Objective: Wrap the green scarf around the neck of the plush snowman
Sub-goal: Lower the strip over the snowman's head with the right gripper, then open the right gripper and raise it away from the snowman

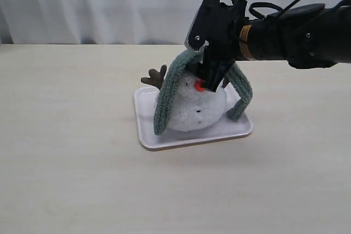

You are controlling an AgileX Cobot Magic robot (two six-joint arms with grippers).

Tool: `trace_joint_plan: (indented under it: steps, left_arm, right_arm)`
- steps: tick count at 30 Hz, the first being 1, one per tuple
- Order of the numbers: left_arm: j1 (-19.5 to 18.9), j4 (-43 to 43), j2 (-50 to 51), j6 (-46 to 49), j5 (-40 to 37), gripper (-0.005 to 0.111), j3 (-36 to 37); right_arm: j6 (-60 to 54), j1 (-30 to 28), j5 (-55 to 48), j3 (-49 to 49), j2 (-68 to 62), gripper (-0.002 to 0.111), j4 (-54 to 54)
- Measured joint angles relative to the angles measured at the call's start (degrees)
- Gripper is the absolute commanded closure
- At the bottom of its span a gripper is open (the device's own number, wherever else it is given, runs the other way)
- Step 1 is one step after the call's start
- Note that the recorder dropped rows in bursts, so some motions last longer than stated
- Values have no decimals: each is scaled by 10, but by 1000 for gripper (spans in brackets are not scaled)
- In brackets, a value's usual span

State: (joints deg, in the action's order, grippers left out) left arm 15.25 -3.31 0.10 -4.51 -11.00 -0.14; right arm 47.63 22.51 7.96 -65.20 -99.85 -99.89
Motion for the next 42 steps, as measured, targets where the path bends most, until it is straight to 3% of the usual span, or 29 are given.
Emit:
trace_joint_plan:
  steps: [10,23,27,34,39,40,42]
  left_arm:
    - [0,0,0,0,-1,80,0]
    - [0,0,0,0,-1,80,0]
    - [0,0,0,0,-1,80,0]
    - [0,0,0,0,-1,80,0]
    - [0,0,0,0,-1,80,0]
    - [0,0,0,0,-1,80,0]
    - [0,0,0,0,-1,80,0]
  right_arm:
    - [-44,40,-69,17,36,22,-1]
    - [40,43,-36,52,91,22,-1]
    - [131,43,-44,53,127,25,-2]
    - [292,43,-80,53,201,58,-2]
    - [380,43,-59,70,271,91,-2]
    - [386,43,-54,78,285,103,-2]
    - [395,43,-50,107,322,104,-2]
